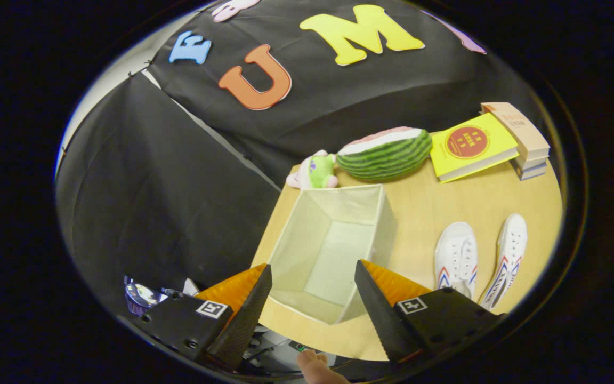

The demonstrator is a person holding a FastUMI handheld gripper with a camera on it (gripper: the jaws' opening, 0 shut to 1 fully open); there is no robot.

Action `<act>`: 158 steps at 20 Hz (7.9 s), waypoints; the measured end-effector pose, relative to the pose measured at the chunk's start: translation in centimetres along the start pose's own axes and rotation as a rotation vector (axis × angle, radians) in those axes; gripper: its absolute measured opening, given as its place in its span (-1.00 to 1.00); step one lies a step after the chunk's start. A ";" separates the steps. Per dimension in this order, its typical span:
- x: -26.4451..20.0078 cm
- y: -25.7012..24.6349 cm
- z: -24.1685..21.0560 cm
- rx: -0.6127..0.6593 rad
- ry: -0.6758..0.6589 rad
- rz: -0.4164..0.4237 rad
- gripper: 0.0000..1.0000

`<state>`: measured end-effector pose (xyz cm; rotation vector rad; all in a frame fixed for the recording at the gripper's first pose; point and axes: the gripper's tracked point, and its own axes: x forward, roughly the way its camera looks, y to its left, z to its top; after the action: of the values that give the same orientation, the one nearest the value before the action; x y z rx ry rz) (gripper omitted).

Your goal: Open the storage box then place both shoes into the box .Put the left shoe in first, then the right shoe, with the right side of both shoes facing outward in a uniform manner.

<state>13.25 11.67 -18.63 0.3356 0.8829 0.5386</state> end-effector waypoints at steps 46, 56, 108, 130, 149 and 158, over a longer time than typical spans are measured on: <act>-0.2 -12.6 -3.7 0.107 0.092 -0.138 -0.89; 4.0 -2.1 -0.7 0.200 -0.021 -0.068 -0.89; -15.7 -22.8 1.8 -0.134 -0.367 -0.583 1.00; -2.4 -37.3 -11.8 0.142 0.103 -0.571 0.02; -7.1 -21.7 -5.4 0.295 -0.046 -0.282 -0.89; -7.7 -8.3 0.0 0.334 -0.183 -0.206 -0.89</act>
<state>11.76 0.49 -17.76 0.5806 0.8175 0.1643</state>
